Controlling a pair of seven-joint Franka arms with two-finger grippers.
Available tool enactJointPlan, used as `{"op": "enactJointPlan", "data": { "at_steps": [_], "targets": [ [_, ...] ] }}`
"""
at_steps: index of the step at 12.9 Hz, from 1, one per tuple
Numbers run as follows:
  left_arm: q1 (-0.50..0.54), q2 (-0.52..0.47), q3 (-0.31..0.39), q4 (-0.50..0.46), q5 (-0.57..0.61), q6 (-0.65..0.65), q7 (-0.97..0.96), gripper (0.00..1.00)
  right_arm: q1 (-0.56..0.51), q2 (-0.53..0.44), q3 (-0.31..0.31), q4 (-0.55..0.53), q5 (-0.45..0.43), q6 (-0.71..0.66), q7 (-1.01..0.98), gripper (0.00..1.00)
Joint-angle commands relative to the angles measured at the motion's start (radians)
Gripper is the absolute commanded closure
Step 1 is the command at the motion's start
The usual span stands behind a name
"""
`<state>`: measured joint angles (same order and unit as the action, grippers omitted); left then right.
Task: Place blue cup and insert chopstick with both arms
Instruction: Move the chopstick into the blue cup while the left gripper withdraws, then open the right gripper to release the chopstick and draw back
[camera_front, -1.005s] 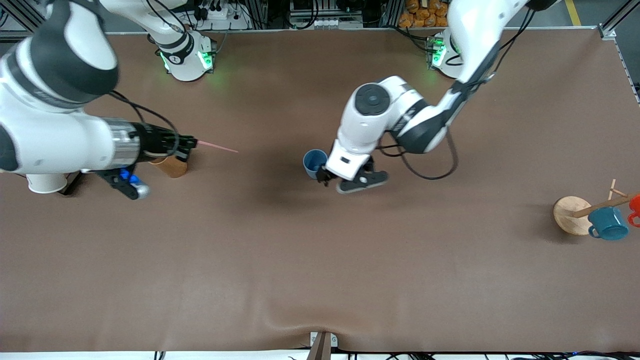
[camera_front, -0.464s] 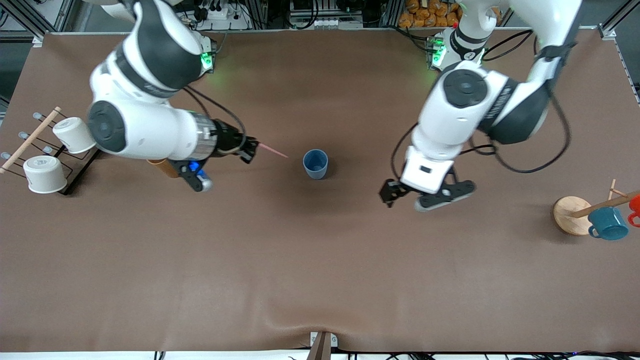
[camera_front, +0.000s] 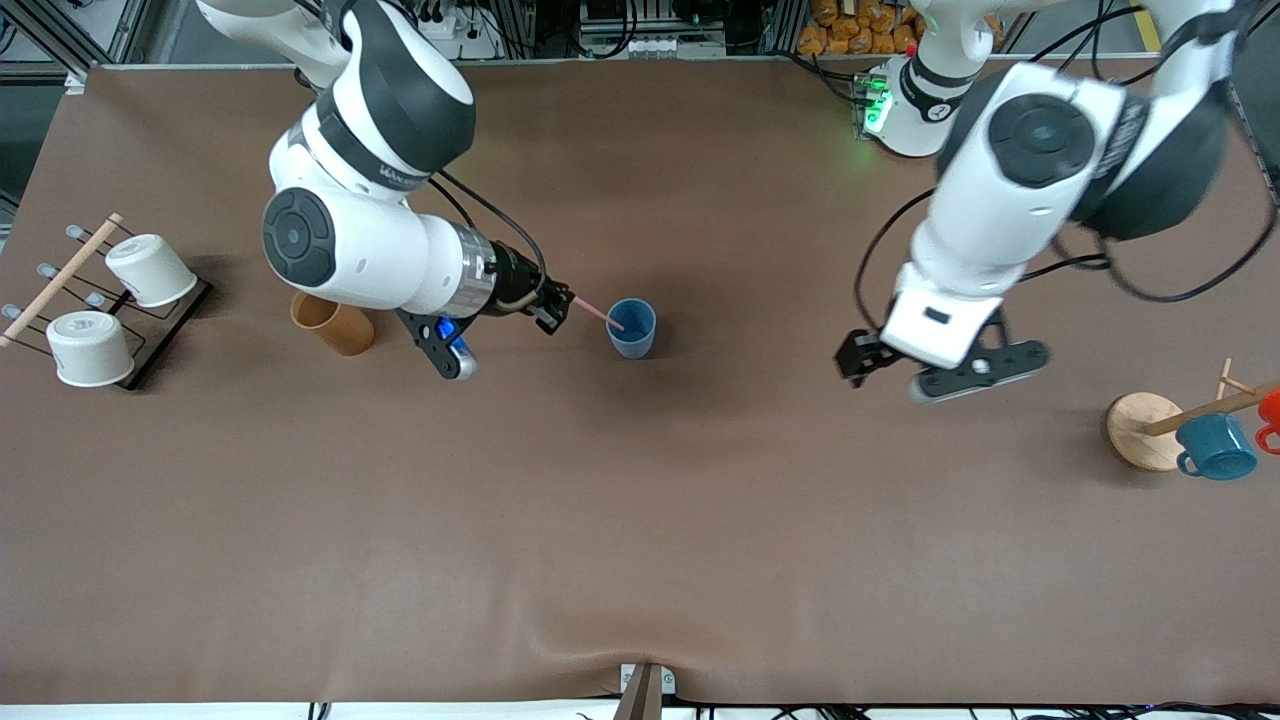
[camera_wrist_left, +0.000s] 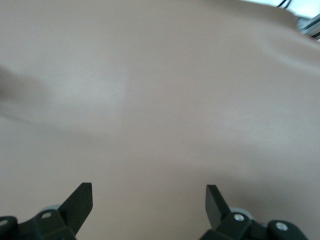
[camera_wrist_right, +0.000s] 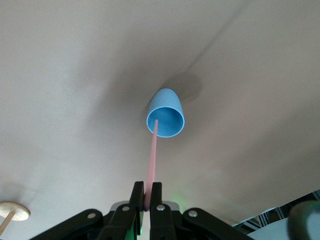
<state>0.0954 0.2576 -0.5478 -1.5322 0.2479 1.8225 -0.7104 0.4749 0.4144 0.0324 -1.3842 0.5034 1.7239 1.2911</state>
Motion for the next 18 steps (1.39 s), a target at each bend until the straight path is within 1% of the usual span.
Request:
{"op": "enactJointPlan", "data": {
  "at_steps": [1,3,4,5,6,8,9,11,12,13,14,15,16,17,18],
  "targets": [
    [0.070,-0.046,-0.011,0.037,-0.033,-0.119,0.162,0.00,0.068,0.036,-0.008,0.001,-0.049,0.020,0.043,1.00],
    [0.116,-0.090,-0.001,0.037,-0.111,-0.155,0.228,0.00,0.108,0.067,-0.008,-0.004,-0.088,0.060,0.092,1.00],
    [0.125,-0.110,0.002,0.037,-0.125,-0.192,0.255,0.00,0.120,0.072,-0.008,-0.019,-0.091,0.078,0.105,1.00],
    [0.122,-0.121,0.026,0.037,-0.125,-0.212,0.287,0.00,0.123,0.079,-0.008,-0.026,-0.091,0.083,0.106,0.61],
    [0.119,-0.138,0.051,0.035,-0.128,-0.230,0.325,0.00,0.128,0.084,-0.008,-0.033,-0.091,0.080,0.112,0.01],
    [0.118,-0.170,0.110,0.024,-0.171,-0.236,0.415,0.00,0.114,0.078,-0.008,-0.024,-0.091,0.071,0.164,0.00],
    [0.112,-0.188,0.153,0.020,-0.199,-0.253,0.471,0.00,0.100,0.067,-0.014,-0.015,-0.092,0.034,0.169,0.00],
    [0.104,-0.222,0.206,0.000,-0.216,-0.281,0.529,0.00,-0.002,0.049,-0.012,0.037,-0.076,-0.152,0.169,0.00],
    [0.092,-0.247,0.238,-0.021,-0.216,-0.279,0.535,0.00,-0.045,0.050,-0.011,0.084,-0.074,-0.231,0.165,0.00],
    [0.045,-0.261,0.299,-0.034,-0.216,-0.279,0.545,0.00,-0.068,0.050,-0.012,0.123,-0.075,-0.284,0.168,0.00],
    [-0.020,-0.270,0.381,-0.039,-0.219,-0.281,0.564,0.00,-0.096,0.049,-0.014,0.149,-0.075,-0.337,0.166,0.00],
    [-0.067,-0.290,0.451,-0.054,-0.235,-0.281,0.590,0.00,-0.145,0.050,-0.012,0.177,-0.072,-0.390,0.151,0.00],
    [-0.077,-0.307,0.477,-0.075,-0.258,-0.279,0.594,0.00,-0.207,0.052,-0.003,0.192,-0.068,-0.430,0.081,0.00],
    [-0.077,-0.337,0.480,-0.109,-0.266,-0.275,0.594,0.00,-0.243,0.046,-0.002,0.201,-0.057,-0.440,-0.043,0.00],
    [-0.078,-0.366,0.480,-0.143,-0.266,-0.263,0.594,0.00,-0.254,0.037,-0.014,0.208,-0.063,-0.464,-0.118,0.00]
  ]
}}
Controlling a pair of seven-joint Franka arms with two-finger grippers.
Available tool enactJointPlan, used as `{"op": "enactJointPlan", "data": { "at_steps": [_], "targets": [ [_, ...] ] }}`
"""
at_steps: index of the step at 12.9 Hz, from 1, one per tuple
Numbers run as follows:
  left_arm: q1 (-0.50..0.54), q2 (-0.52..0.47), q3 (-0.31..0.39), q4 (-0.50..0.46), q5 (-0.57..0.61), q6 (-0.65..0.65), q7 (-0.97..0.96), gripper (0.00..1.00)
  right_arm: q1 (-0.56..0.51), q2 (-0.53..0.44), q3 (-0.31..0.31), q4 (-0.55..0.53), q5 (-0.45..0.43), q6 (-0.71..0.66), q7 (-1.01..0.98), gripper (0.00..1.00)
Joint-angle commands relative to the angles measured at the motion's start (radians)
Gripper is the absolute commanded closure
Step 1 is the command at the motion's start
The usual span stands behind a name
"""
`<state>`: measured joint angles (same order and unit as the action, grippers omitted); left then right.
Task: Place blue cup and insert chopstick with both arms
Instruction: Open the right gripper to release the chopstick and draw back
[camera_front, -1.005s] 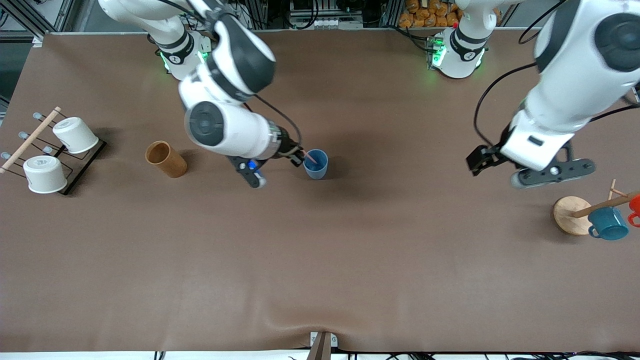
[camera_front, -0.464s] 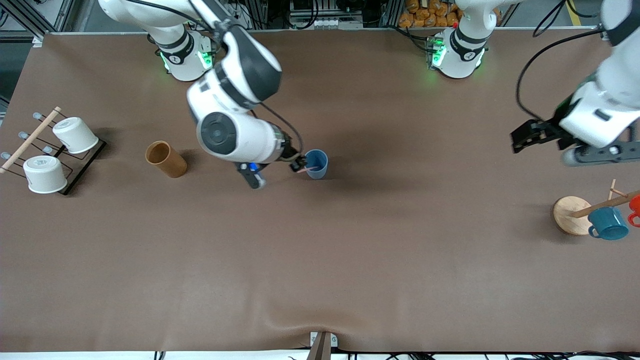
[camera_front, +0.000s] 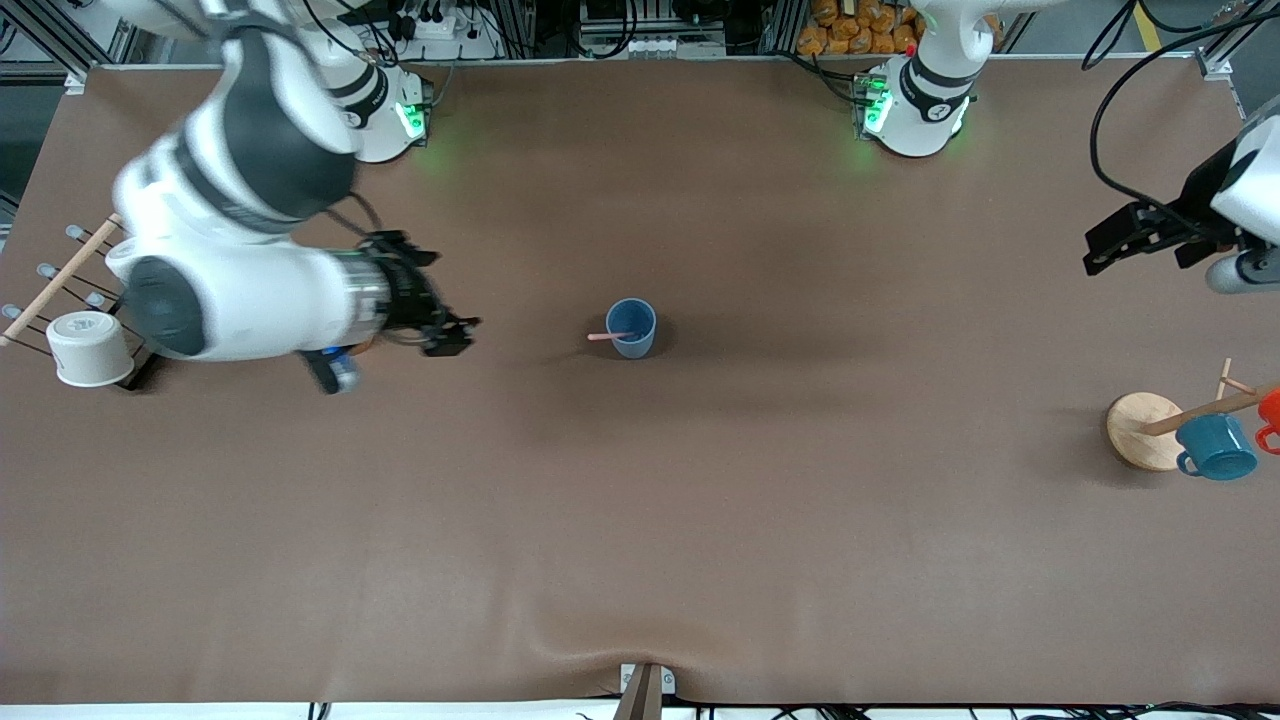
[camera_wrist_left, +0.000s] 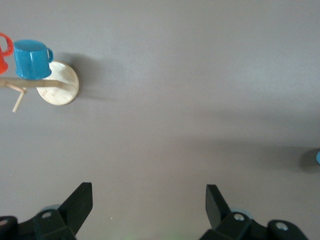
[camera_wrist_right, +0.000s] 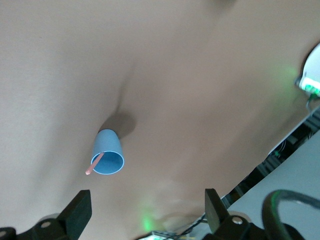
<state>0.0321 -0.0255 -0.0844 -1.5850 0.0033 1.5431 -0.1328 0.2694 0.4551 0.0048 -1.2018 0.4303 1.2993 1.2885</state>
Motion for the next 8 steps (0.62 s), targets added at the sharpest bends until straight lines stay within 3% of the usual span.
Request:
{"op": "enactJointPlan", "data": {
  "at_steps": [1,6,8],
  "targets": [
    [-0.021,-0.099,0.018,-0.108,-0.020,0.026,0.015,0.00,-0.061,-0.009,0.006,0.025,-0.008,-0.054,-0.133,0.00],
    [-0.026,-0.073,0.009,-0.081,-0.006,0.022,0.008,0.00,-0.128,-0.061,-0.031,0.025,-0.266,-0.060,-0.639,0.00],
    [-0.026,-0.070,0.009,-0.073,-0.006,0.020,0.012,0.00,-0.136,-0.062,-0.121,0.025,-0.278,-0.058,-0.850,0.00]
  ]
}}
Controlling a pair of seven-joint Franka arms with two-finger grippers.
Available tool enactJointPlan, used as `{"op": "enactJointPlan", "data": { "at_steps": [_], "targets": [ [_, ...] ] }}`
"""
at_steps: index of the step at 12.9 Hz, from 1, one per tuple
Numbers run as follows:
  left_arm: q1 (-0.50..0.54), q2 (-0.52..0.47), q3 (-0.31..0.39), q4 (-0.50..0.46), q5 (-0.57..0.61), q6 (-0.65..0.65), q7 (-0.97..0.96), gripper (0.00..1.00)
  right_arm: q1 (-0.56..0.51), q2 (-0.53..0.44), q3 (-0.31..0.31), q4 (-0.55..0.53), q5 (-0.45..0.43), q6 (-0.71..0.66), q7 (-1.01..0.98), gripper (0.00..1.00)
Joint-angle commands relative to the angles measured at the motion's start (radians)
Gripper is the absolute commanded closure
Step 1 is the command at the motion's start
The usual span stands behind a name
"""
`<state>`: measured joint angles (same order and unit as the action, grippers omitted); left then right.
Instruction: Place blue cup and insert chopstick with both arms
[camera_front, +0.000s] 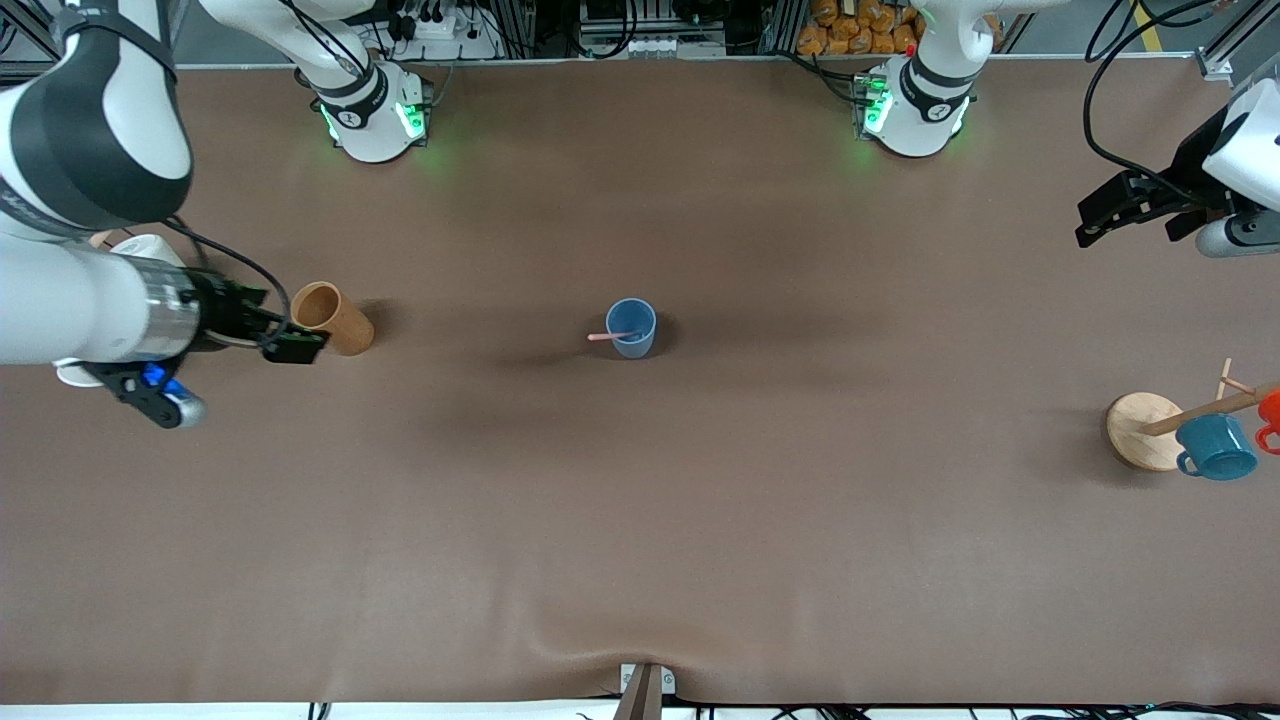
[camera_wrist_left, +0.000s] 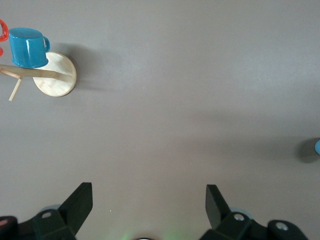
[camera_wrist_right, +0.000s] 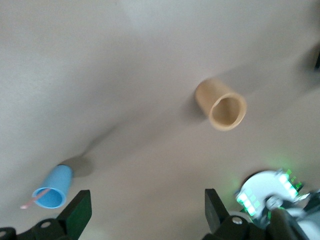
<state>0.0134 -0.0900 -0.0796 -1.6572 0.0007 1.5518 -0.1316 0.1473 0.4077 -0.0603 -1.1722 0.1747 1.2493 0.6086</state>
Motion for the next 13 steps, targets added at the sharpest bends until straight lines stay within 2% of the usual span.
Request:
{"op": "enactJointPlan", "data": {
  "at_steps": [1,5,8,10,11,13],
  "targets": [
    [-0.006,0.001,0.004,0.005,-0.004,0.011,0.013,0.00,-0.006,-0.018,-0.112,-0.006,-0.023,-0.008,-0.281,0.00],
    [-0.009,0.007,0.003,0.020,-0.002,0.010,0.003,0.00,-0.008,-0.044,-0.209,-0.026,-0.020,0.056,-0.551,0.00],
    [-0.010,0.012,0.003,0.022,-0.002,0.010,0.010,0.00,-0.011,-0.160,-0.219,-0.194,-0.021,0.155,-0.621,0.00],
    [-0.012,0.012,0.001,0.022,-0.002,0.010,0.010,0.00,-0.029,-0.255,-0.202,-0.312,-0.021,0.206,-0.628,0.00],
    [-0.012,0.012,0.001,0.020,-0.002,0.010,0.010,0.00,-0.052,-0.301,-0.172,-0.364,-0.021,0.223,-0.628,0.00],
    [-0.012,0.012,0.001,0.020,-0.002,0.008,0.010,0.00,-0.118,-0.387,-0.069,-0.444,-0.058,0.232,-0.628,0.00]
  ]
}}
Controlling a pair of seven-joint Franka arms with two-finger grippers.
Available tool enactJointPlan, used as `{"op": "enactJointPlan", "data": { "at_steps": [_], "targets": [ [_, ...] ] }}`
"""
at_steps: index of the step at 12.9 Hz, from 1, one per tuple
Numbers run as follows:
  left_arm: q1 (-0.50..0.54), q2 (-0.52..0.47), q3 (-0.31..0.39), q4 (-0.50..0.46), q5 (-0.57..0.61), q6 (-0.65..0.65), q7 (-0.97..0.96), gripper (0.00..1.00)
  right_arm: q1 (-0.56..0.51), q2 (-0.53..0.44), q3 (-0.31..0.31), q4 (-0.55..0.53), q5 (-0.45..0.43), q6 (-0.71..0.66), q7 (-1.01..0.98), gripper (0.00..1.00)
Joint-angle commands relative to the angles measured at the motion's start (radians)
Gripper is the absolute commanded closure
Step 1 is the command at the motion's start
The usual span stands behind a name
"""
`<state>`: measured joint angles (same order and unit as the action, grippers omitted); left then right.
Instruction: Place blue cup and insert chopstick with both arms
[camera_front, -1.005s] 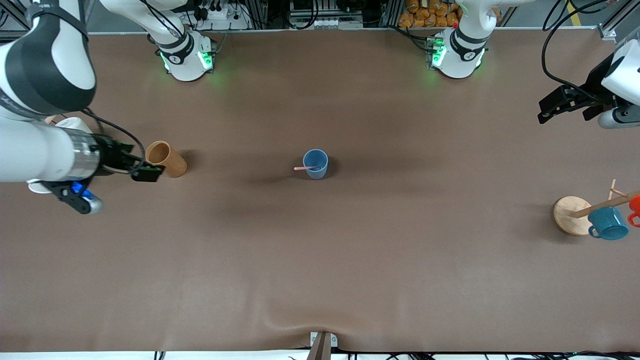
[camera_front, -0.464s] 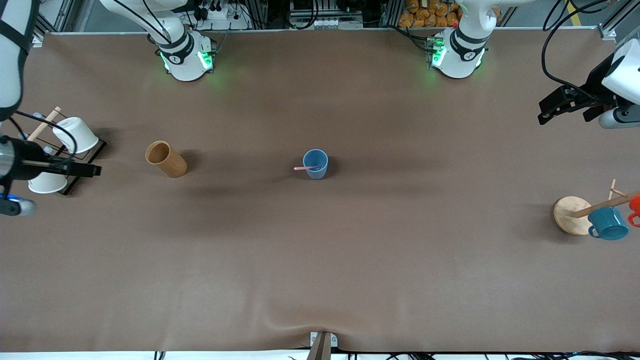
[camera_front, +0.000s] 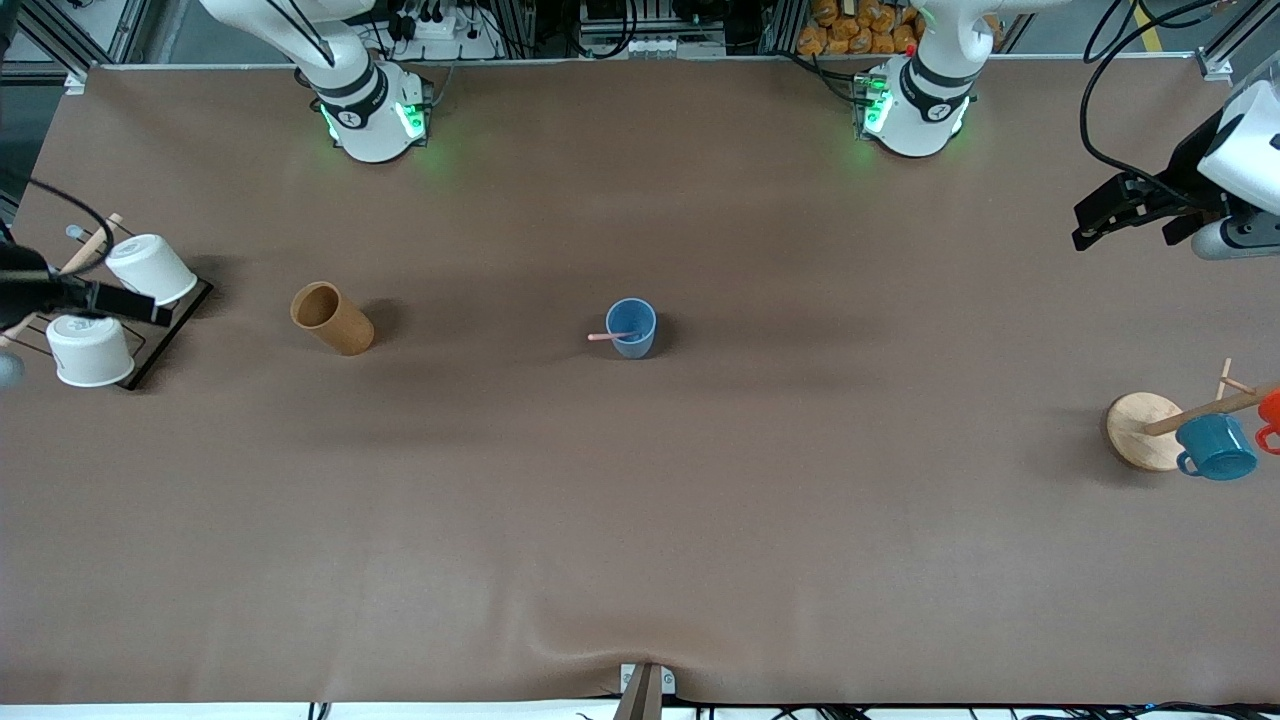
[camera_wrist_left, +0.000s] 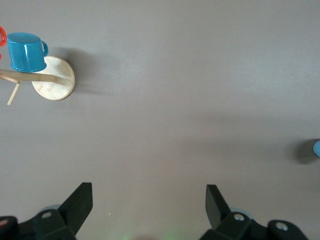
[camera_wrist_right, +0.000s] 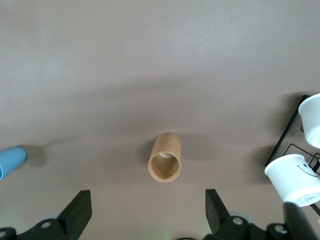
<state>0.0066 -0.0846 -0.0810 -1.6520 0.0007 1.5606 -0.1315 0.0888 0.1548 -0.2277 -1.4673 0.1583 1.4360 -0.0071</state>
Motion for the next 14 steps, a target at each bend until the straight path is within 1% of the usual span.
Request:
{"op": "enactJointPlan", "data": {
  "at_steps": [1,2,3,5,7,8,9,10,11,13,14],
  "targets": [
    [-0.005,0.006,0.003,0.015,-0.002,-0.001,0.012,0.00,-0.061,-0.176,0.106,-0.195,-0.054,0.078,-0.013,0.00],
    [-0.005,0.008,0.003,0.015,-0.002,-0.001,0.012,0.00,-0.061,-0.199,0.120,-0.235,-0.056,0.102,-0.002,0.00],
    [-0.005,0.009,0.003,0.015,-0.002,-0.001,0.013,0.00,-0.069,-0.190,0.123,-0.231,-0.057,0.125,-0.002,0.00],
    [-0.004,0.009,0.003,0.015,-0.002,-0.001,0.012,0.00,-0.078,-0.149,0.139,-0.159,-0.075,0.115,0.001,0.00],
    [-0.004,0.014,0.003,0.014,-0.002,-0.001,0.012,0.00,-0.078,-0.107,0.142,-0.070,-0.080,0.042,0.003,0.00],
    [-0.004,0.014,0.003,0.014,-0.002,-0.001,0.012,0.00,-0.072,-0.094,0.146,-0.032,-0.085,0.031,0.001,0.00],
    [-0.005,0.014,0.003,0.015,-0.002,-0.001,0.012,0.00,-0.077,-0.090,0.166,-0.015,-0.129,0.029,0.001,0.00],
    [-0.005,0.016,0.003,0.015,-0.002,-0.001,0.012,0.00,-0.083,-0.090,0.174,0.014,-0.135,0.012,-0.002,0.00],
    [-0.005,0.016,0.003,0.015,-0.002,-0.001,0.012,0.00,-0.081,-0.096,0.179,0.031,-0.134,-0.064,-0.004,0.00],
    [-0.005,0.016,0.003,0.015,-0.001,-0.001,0.018,0.00,-0.083,-0.097,0.182,0.035,-0.111,-0.065,-0.014,0.00],
    [-0.005,0.016,0.003,0.017,-0.001,-0.001,0.021,0.00,-0.087,-0.098,0.201,0.042,-0.127,-0.062,-0.010,0.00]
  ]
}}
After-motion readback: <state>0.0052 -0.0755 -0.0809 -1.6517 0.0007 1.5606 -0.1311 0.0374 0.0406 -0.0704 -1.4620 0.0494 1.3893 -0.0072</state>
